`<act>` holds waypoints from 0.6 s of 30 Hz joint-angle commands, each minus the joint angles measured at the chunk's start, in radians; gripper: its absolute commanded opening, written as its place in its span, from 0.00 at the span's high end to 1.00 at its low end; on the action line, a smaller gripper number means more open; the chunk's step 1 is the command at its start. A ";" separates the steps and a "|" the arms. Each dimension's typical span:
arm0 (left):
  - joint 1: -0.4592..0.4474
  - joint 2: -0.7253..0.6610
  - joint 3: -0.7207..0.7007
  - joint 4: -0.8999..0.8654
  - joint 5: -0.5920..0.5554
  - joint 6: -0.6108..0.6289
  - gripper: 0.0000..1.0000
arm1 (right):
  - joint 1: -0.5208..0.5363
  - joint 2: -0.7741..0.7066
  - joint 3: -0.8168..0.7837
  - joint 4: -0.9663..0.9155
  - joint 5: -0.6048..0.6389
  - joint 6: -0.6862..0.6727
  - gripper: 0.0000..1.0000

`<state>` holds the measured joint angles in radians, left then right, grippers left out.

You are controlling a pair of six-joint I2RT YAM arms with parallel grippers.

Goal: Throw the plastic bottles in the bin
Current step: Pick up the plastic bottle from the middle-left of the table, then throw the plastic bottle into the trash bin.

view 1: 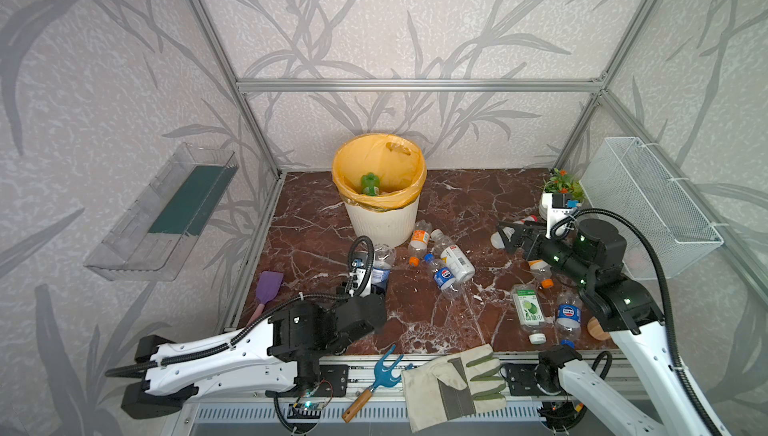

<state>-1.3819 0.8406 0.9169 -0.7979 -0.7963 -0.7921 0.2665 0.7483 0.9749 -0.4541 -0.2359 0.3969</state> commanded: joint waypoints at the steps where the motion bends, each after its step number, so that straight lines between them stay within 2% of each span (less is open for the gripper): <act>1: -0.120 0.104 0.166 -0.125 -0.389 0.034 0.54 | -0.004 -0.010 -0.002 -0.009 0.001 0.007 0.01; 3: -0.152 0.162 0.263 -0.118 -0.492 0.131 0.53 | -0.004 -0.010 -0.004 -0.018 0.004 0.004 0.01; 5: -0.152 0.187 0.321 -0.040 -0.572 0.249 0.51 | -0.004 -0.012 -0.007 -0.021 0.005 0.004 0.01; 6: -0.148 0.194 0.341 0.025 -0.603 0.345 0.50 | -0.005 -0.013 -0.010 -0.021 0.005 0.005 0.01; 8: -0.090 0.188 0.374 0.152 -0.560 0.554 0.50 | -0.004 -0.016 -0.017 -0.019 0.002 0.007 0.01; 10: 0.048 0.154 0.388 0.214 -0.383 0.628 0.50 | -0.004 -0.018 -0.025 -0.015 -0.001 0.012 0.01; 11: 0.131 0.124 0.368 0.287 -0.243 0.675 0.51 | -0.004 -0.019 -0.028 -0.012 -0.003 0.014 0.01; 12: 0.219 0.102 0.331 0.404 -0.115 0.772 0.51 | -0.004 -0.021 -0.030 -0.012 -0.006 0.016 0.01; 13: 0.292 0.102 0.316 0.477 -0.040 0.817 0.48 | -0.004 -0.022 -0.032 -0.009 -0.007 0.019 0.01; 14: 0.402 0.134 0.349 0.473 0.049 0.813 0.47 | -0.004 -0.023 -0.034 -0.008 -0.009 0.021 0.01; 16: 0.657 0.269 0.499 0.319 0.333 0.699 0.47 | -0.004 -0.025 -0.035 -0.002 -0.014 0.024 0.01; 17: 0.758 0.355 0.590 0.255 0.440 0.636 0.47 | -0.004 -0.023 -0.033 -0.003 -0.020 0.024 0.01; 18: 0.801 0.432 0.671 0.215 0.478 0.638 0.45 | -0.005 -0.023 -0.030 -0.006 -0.025 0.023 0.01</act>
<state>-0.7204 1.1061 1.4487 -0.5312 -0.6739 -0.1513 0.2661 0.7368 0.9447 -0.4587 -0.2401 0.4141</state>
